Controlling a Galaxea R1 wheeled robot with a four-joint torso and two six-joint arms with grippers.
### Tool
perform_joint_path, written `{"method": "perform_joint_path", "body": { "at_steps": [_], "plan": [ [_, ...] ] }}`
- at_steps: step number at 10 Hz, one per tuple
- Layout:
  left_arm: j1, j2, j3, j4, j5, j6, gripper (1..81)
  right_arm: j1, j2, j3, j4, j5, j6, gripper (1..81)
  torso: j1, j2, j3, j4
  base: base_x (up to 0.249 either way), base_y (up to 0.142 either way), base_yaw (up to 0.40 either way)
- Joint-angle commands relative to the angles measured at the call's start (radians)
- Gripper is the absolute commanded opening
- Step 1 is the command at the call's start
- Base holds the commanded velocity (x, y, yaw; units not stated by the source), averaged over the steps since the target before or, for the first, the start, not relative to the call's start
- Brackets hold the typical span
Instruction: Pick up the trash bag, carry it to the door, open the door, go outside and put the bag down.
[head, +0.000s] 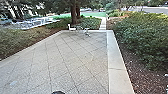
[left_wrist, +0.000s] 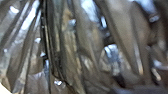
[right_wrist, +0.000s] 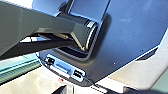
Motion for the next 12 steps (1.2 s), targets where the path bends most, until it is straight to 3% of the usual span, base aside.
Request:
{"method": "perform_joint_path", "body": {
  "at_steps": [1, 2, 3, 6, 7, 9, 10, 11, 12],
  "plan": [
    [-0.113, -0.02, -0.015, -0.027, 0.08, 0.001, 1.0, 0.016, 0.005, 0.008, -0.003, -0.068, -0.002, 81.1, 0.0, 0.0, -0.091, 0.0, 0.0, 0.0, 0.0],
    [-0.113, -0.012, -0.015, -0.026, 0.08, 0.001, 1.0, 0.016, 0.005, 0.009, -0.002, -0.068, -0.001, 81.1, 0.0, 0.0, -0.033, 0.0, 0.0, 0.0, 0.0],
    [-0.113, -0.009, -0.016, -0.026, 0.08, 0.003, 1.0, 0.016, 0.006, 0.009, -0.002, -0.068, -0.002, 81.1, 0.0, 0.0, -0.055, 0.0, 0.0, 0.0, 0.0],
    [-0.11, -0.01, -0.018, -0.024, 0.08, 0.004, 1.0, 0.016, 0.006, 0.009, 0.0, -0.068, -0.002, 81.1, 0.001, 0.001, -0.066, 0.0, 0.0, 0.0, 0.0],
    [-0.105, -0.013, -0.018, -0.026, 0.08, 0.004, 81.1, 0.015, 0.006, 0.009, 0.001, -0.065, -0.001, 81.1, 0.001, 0.001, -0.066, 0.0, 0.0, 0.0, 0.0],
    [-0.09, -0.015, -0.018, -0.027, 0.08, 0.004, 81.1, 0.012, 0.006, 0.011, 0.003, -0.062, -0.001, 81.1, 0.001, 0.001, -0.066, 0.0, 0.0, 0.0, 0.0],
    [-0.059, -0.006, -0.018, -0.024, 0.078, 0.007, 1.0, 0.01, 0.006, 0.011, 0.004, -0.061, -0.001, 81.1, 0.001, 0.001, -0.066, 0.0, 0.0, 0.0, 0.0],
    [-0.021, 0.011, -0.019, -0.018, 0.072, 0.012, 1.0, 0.01, 0.008, 0.011, 0.003, -0.06, -0.001, 81.1, 0.001, 0.001, -0.066, 0.0, 0.0, 0.0, 0.0],
    [0.027, 0.028, -0.023, -0.018, 0.072, 0.017, 1.0, 0.01, 0.008, 0.011, 0.003, -0.061, -0.001, 81.1, 0.001, 0.001, 0.006, 0.0, 0.0, 0.0, 0.0]
  ]
}}
